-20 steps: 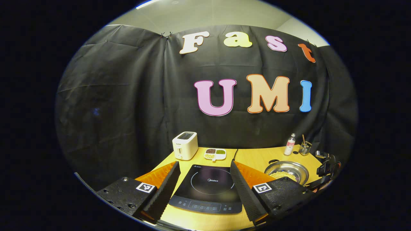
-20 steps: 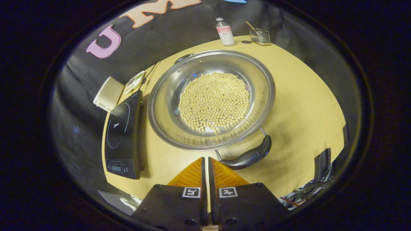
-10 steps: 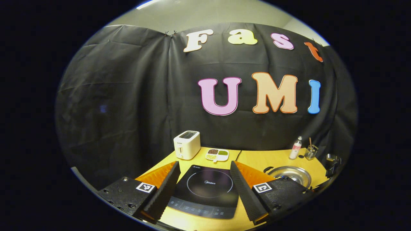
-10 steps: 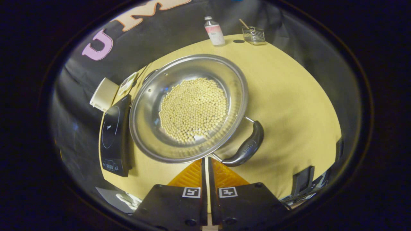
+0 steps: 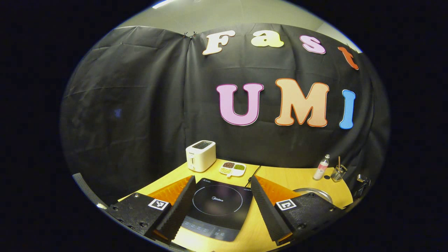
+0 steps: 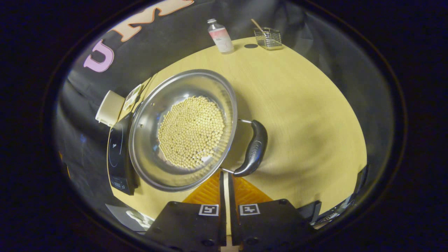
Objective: First push the handle of the pot to place it horizontally, then grasp the pot with both hands and set it on the induction cooktop.
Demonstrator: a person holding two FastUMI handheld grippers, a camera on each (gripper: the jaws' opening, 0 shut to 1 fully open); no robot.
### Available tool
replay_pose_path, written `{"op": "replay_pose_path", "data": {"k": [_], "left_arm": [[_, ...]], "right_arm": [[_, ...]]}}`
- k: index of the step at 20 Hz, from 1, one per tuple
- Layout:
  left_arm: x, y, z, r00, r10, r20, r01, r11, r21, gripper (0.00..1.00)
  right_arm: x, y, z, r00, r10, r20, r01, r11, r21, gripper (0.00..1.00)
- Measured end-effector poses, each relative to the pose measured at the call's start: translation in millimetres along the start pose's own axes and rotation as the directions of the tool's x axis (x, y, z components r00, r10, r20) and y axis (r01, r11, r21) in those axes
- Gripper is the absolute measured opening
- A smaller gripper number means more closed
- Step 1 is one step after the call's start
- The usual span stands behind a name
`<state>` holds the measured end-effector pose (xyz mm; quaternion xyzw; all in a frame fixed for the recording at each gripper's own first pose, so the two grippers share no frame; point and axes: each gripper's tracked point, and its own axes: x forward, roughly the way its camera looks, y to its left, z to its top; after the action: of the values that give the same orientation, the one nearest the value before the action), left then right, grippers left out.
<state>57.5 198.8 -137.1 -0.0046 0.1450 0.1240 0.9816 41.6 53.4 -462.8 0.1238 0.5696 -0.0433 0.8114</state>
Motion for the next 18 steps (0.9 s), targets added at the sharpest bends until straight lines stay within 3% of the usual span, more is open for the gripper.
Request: {"op": "replay_pose_path", "data": {"k": [4, 9, 14, 15, 18], "left_arm": [[-3, -18, -2, 1.0, -0.012, -0.008, 0.012, 1.0, 0.003, 0.99], [-5, -38, -10, 0.999, -0.023, -0.024, 0.023, 1.0, -0.001, 0.92], [1, -51, -22, 0.998, -0.022, -0.051, 0.021, 1.0, -0.003, 0.96], [2, -52, -25, 0.998, -0.021, -0.057, 0.021, 1.0, 0.0, 0.96], [8, -59, -26, 0.998, -0.022, -0.067, 0.022, 1.0, 0.004, 0.96]], "right_arm": [[4, -8, 14, 1.0, 0.019, 0.0, -0.019, 0.999, 0.026, 0.07], [11, -19, 39, 0.999, 0.035, 0.022, -0.037, 0.997, 0.062, 0.06], [20, -25, 61, 0.998, 0.04, 0.038, -0.042, 0.998, 0.046, 0.0], [21, -26, 66, 0.998, 0.041, 0.04, -0.042, 0.998, 0.045, 0.1], [23, -26, 71, 0.998, 0.047, 0.044, -0.048, 0.999, 0.023, 0.1]]}}
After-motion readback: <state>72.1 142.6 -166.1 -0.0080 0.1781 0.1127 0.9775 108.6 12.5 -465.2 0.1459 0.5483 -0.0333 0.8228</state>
